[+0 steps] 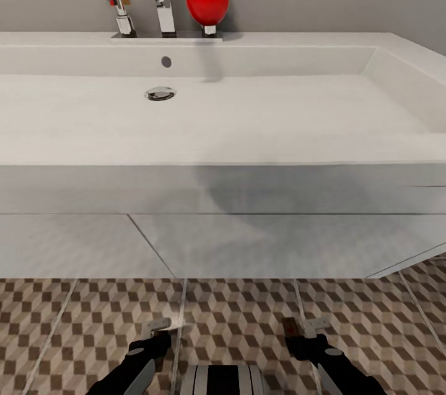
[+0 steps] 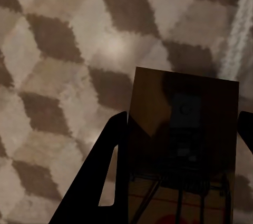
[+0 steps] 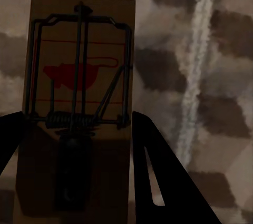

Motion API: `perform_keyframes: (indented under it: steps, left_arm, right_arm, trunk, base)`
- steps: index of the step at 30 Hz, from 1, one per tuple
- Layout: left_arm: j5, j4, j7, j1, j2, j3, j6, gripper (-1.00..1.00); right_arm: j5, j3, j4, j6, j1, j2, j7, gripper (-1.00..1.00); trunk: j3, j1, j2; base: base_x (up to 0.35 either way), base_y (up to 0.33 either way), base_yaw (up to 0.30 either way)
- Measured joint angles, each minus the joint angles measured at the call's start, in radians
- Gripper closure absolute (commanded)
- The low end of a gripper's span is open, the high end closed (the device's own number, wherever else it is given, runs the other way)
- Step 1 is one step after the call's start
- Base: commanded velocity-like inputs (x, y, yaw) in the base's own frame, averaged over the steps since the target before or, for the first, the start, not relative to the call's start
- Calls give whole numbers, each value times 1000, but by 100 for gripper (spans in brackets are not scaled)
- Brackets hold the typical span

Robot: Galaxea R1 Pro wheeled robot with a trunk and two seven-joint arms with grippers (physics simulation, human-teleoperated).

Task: Take the four mousetraps from the cabinet in the bathroom and place them on the bathroom floor. Make sure all four end up on the same floor surface, and ensure that at least two of them are either under or directly next to the same bathroom sink.

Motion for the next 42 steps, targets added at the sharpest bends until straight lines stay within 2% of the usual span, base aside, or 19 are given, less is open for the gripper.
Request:
perform_keyframes:
  steps: [42]
  left_arm:
    - [0, 0, 0, 0, 1, -3, 9, 100]
  right_arm:
    - [-1, -2, 0, -10, 0, 0, 0, 100]
  trunk:
    - [0, 0, 0]
  base:
    - [23, 0, 0]
